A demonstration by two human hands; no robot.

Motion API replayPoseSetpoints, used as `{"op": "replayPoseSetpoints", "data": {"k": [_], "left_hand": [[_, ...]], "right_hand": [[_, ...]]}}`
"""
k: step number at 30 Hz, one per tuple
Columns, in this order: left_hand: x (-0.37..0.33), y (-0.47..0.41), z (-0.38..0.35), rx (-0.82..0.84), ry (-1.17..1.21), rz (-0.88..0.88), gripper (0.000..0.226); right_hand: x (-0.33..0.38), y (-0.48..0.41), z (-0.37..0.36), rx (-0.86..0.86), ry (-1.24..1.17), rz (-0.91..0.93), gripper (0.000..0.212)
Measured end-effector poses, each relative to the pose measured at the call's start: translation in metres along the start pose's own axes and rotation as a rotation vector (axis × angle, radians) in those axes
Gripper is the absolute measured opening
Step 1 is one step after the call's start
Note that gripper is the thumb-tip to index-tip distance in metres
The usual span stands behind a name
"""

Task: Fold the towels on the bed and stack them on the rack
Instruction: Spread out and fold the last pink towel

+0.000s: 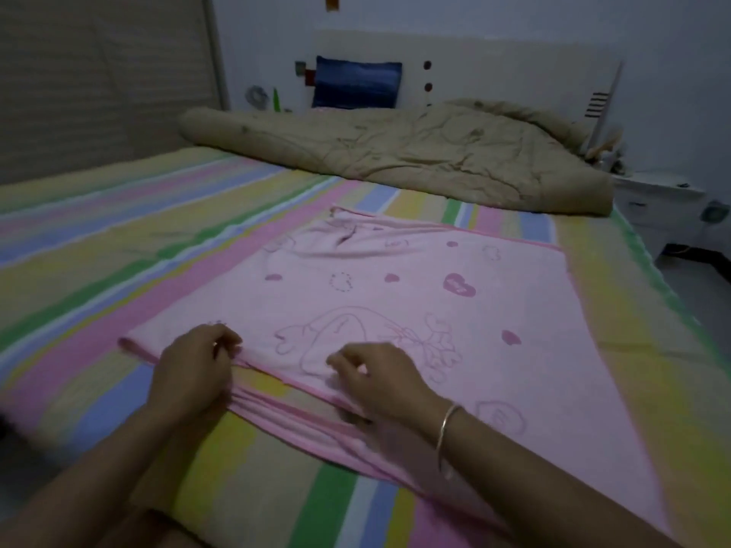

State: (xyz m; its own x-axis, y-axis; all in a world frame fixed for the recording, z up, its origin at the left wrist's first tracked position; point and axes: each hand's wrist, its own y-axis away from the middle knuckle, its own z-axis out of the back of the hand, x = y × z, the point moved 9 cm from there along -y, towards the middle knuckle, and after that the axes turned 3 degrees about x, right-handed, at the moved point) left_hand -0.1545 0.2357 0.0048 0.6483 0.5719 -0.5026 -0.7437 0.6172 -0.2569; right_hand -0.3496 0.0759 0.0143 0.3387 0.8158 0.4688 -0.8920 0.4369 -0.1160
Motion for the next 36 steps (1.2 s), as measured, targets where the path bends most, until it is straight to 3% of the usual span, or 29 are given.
{"op": "replayPoseSetpoints", "data": {"k": [5, 13, 19, 23, 26, 30, 33, 36], "left_hand": [[0.015, -0.073, 0.006, -0.104, -0.054, 0.056, 0.020], [0.003, -0.178, -0.034, 0.091, -0.069, -0.094, 0.022], [0.023, -0.236, -0.065, 0.163, -0.040, -0.029, 0.023], [0.023, -0.281, -0.088, 0.145, 0.161, 0.055, 0.019], [0.012, -0.324, -0.120, 0.211, 0.447, 0.137, 0.028], [0.006, -0.368, -0.169, 0.482, 0.675, 0.196, 0.039], [0.023, -0.386, -0.188, 0.622, 0.684, 0.326, 0.073], [0.022, -0.400, -0.199, 0.620, 0.599, 0.325, 0.074]], "right_hand": [[-0.031, -0.132, 0.027, -0.122, 0.062, -0.115, 0.025], [-0.087, -0.282, 0.047, -0.089, 0.117, -0.393, 0.036], [-0.125, -0.347, 0.057, -0.076, 0.088, -0.512, 0.034], [-0.149, -0.399, 0.056, -0.169, 0.187, -0.539, 0.030], [-0.165, -0.447, 0.047, -0.167, 0.171, -0.544, 0.031], [-0.177, -0.503, 0.028, -0.138, 0.214, -0.488, 0.032], [-0.185, -0.527, 0.014, -0.141, 0.240, -0.465, 0.028], [-0.192, -0.542, 0.004, -0.130, 0.316, -0.447, 0.025]]}}
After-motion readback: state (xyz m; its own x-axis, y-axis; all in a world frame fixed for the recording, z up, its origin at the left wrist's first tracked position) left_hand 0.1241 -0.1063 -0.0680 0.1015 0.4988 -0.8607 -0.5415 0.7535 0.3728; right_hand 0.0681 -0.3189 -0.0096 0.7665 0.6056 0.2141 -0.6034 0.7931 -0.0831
